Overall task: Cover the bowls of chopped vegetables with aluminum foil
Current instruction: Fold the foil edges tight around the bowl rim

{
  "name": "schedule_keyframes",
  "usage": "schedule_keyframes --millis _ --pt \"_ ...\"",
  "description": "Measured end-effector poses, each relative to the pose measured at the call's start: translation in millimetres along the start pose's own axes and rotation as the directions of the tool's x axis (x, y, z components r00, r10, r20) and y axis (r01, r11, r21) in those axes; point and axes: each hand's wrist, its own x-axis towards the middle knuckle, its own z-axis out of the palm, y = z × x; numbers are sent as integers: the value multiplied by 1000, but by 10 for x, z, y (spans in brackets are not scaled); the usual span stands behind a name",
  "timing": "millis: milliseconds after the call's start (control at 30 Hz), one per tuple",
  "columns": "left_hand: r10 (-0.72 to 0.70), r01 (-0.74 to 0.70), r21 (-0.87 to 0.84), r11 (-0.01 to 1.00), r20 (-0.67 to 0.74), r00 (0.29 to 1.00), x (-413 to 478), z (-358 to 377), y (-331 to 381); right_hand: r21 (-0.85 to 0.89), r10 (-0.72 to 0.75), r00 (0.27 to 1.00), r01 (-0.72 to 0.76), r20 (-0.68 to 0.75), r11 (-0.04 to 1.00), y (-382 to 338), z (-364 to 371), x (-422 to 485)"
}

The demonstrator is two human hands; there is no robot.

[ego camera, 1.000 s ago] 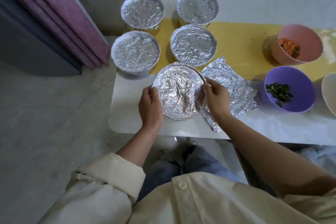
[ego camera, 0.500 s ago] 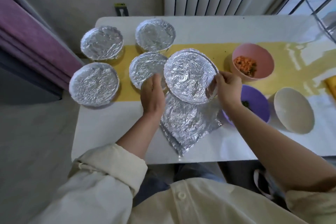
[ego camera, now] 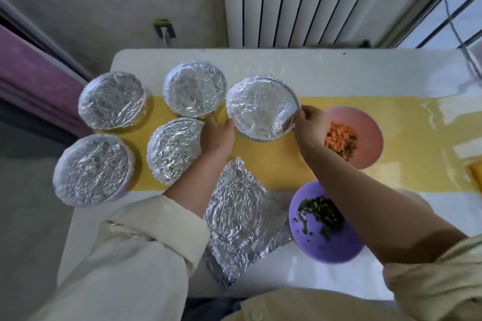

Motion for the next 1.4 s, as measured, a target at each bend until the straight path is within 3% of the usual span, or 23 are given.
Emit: schedule_keyframes --millis 100,267,500,633,1067,1300,1367,1400 --pt "-80 80 20 997 -29 996 92 115 148 -10 -4 1000 4 -23 1000 -27 65 220" --pt "-265 274 -15 962 211 941 345 356 271 -54 24 999 -27 -47 998 2 167 430" --pt "-208 205 32 978 136 969 614 523 260 -66 102 992 -107 -76 992 69 323 558" --pt "-256 262 -14 965 171 951 633 598 234 -32 117 990 -120 -84 992 64 335 584" --pt "-164 161 50 986 76 983 867 576 246 195 188 979 -171 -73 966 41 509 565" --pt "-171 171 17 985 88 981 867 580 204 175 215 975 -222 54 959 54 484 604" --pt "-196 195 18 981 121 973 830 577 176 120 145 988 -150 49 981 80 435 582" --pt "-194 194 16 981 131 972 806 571 163 63 20 1000 -21 12 998 93 410 565"
